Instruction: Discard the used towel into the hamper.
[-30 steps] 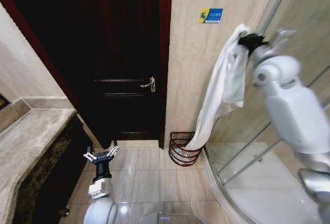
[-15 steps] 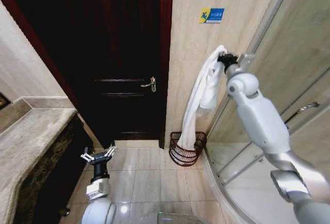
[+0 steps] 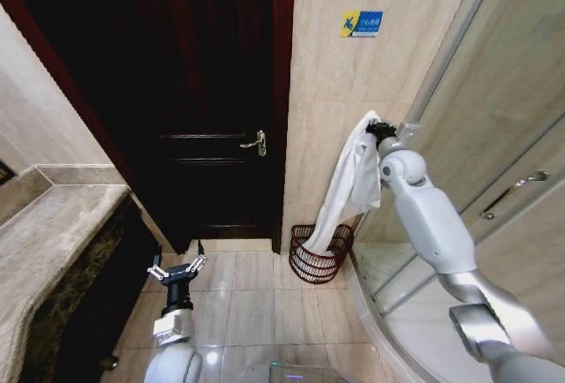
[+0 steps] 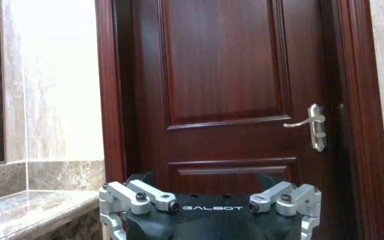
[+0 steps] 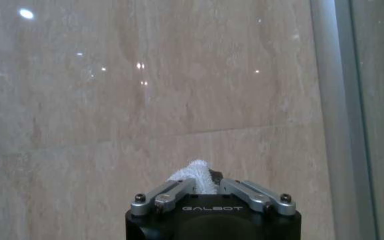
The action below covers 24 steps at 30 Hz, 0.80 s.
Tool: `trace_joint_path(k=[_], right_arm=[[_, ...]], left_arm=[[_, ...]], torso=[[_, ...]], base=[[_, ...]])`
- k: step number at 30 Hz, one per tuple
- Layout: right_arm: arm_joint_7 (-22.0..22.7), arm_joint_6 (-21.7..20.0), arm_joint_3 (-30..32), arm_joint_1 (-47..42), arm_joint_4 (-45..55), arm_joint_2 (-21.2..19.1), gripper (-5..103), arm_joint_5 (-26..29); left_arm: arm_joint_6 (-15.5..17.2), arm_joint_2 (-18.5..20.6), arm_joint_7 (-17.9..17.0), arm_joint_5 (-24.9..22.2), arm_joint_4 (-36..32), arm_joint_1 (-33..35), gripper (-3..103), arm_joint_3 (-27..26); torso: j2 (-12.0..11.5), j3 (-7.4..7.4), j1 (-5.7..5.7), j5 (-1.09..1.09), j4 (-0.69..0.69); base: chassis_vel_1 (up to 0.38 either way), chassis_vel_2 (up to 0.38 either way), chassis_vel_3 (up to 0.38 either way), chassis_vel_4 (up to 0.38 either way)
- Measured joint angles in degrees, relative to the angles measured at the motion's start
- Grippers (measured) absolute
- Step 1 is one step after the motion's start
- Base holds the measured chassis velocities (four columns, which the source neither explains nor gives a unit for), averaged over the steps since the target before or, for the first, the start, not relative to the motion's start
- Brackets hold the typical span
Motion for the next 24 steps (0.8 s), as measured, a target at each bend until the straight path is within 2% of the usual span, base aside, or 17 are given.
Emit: trace_joint_path(k=[9,24], right_arm=[[0.1,0.7,0.8,-4.1,-0.1,1.7,1,-1.9],[0.0,1.9,2.0,-7.7,-1.7,4.1,1,-1.6]], left_arm=[[-1.1,-0.1,0.0,0.1,0.3,0.7,100,-0.2],[-2.2,0.0,0.1,0.7,0.1,1.8,100,-0.5]], torso=[[-3.3,-1.78,-1.52,0.02,-0.01],[-8.1,-4.40,-3.75,0.02,-0.01]], base=[[0.000,0.000,0.000,0.000],[0.000,0.000,0.000,0.000]])
